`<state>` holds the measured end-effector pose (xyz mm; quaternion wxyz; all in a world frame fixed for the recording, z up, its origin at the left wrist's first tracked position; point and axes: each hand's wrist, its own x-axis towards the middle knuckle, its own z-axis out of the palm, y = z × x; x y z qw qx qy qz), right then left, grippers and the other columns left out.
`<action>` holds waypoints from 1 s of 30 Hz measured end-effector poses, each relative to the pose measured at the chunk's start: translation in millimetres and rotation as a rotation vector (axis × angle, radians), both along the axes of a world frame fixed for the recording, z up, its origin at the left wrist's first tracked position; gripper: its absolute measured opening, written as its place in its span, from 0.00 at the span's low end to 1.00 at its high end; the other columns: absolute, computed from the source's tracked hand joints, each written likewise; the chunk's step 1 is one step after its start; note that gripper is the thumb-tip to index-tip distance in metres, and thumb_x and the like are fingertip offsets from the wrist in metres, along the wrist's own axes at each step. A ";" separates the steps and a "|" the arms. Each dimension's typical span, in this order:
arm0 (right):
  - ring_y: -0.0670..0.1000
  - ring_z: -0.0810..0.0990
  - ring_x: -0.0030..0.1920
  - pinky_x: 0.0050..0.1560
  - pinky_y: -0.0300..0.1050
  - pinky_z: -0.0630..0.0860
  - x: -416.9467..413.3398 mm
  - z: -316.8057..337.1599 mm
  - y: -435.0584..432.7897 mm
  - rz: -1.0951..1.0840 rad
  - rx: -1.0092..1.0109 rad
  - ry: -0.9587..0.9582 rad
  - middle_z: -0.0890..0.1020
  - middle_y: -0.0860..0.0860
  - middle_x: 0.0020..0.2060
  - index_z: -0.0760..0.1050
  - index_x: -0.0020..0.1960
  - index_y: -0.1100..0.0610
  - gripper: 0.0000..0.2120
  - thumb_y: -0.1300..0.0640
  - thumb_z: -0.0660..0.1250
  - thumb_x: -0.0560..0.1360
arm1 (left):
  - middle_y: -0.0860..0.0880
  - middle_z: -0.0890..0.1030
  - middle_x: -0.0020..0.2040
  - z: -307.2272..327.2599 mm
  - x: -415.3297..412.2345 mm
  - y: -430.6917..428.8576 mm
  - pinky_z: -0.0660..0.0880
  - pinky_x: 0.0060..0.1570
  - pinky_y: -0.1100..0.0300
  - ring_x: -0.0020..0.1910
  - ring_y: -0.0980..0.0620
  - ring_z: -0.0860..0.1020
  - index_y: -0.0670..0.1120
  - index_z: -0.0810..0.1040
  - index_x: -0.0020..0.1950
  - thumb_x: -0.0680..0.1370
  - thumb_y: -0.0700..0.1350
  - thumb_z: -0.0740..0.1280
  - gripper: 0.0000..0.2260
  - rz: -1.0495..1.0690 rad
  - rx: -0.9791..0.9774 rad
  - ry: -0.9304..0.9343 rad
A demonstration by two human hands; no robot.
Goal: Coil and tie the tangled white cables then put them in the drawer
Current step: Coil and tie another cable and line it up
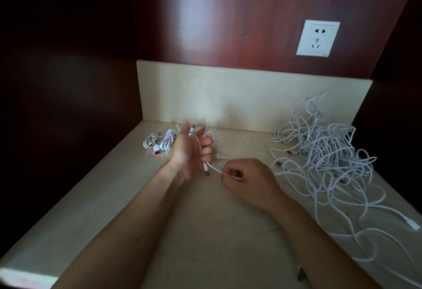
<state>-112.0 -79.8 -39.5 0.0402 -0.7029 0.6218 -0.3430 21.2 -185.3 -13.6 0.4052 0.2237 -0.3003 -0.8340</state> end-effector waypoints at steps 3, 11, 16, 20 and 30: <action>0.47 0.75 0.33 0.36 0.41 0.69 -0.8 -0.8 0.6 0.007 0.004 -0.006 0.77 0.47 0.30 0.76 0.36 0.51 0.11 0.45 0.60 0.67 | 0.52 0.55 0.29 -1.5 1.9 0.9 0.51 0.26 0.64 0.26 0.55 0.51 0.45 0.78 0.52 0.83 0.59 0.43 0.28 -0.059 -0.011 -0.024; 0.45 0.73 0.33 0.33 0.35 0.64 -0.7 1.6 3.2 0.055 0.045 0.024 0.76 0.47 0.31 0.75 0.34 0.51 0.07 0.53 0.66 0.70 | 0.52 0.64 0.26 -3.0 -0.6 0.3 0.54 0.20 0.66 0.19 0.57 0.58 0.47 0.67 0.38 0.84 0.52 0.47 0.19 -0.050 -0.032 -0.160; 0.45 0.76 0.32 0.37 0.46 0.72 2.7 3.2 1.8 0.121 -0.015 -0.175 0.79 0.45 0.31 0.77 0.38 0.49 0.08 0.49 0.61 0.67 | 0.51 0.71 0.24 -13.1 -13.4 6.6 0.55 0.19 0.68 0.19 0.57 0.61 0.47 0.66 0.42 0.84 0.59 0.47 0.20 -0.006 -0.295 -0.543; 0.43 0.77 0.34 0.39 0.48 0.74 0.8 7.5 0.6 0.110 -0.118 -0.359 0.80 0.42 0.31 0.78 0.36 0.43 0.06 0.47 0.65 0.71 | 0.51 0.72 0.24 -5.4 -12.0 26.7 0.62 0.21 0.67 0.20 0.57 0.67 0.44 0.71 0.41 0.83 0.60 0.45 0.25 -0.118 -0.502 -0.717; 0.40 0.76 0.39 0.43 0.34 0.72 -10.2 -1.7 -14.1 -0.003 -0.266 -0.576 0.79 0.46 0.39 0.73 0.46 0.51 0.12 0.68 0.63 0.78 | 0.53 0.58 0.26 -4.8 -8.7 35.1 0.51 0.22 0.65 0.25 0.56 0.53 0.52 0.59 0.34 0.84 0.58 0.50 0.20 -0.446 -0.717 -0.754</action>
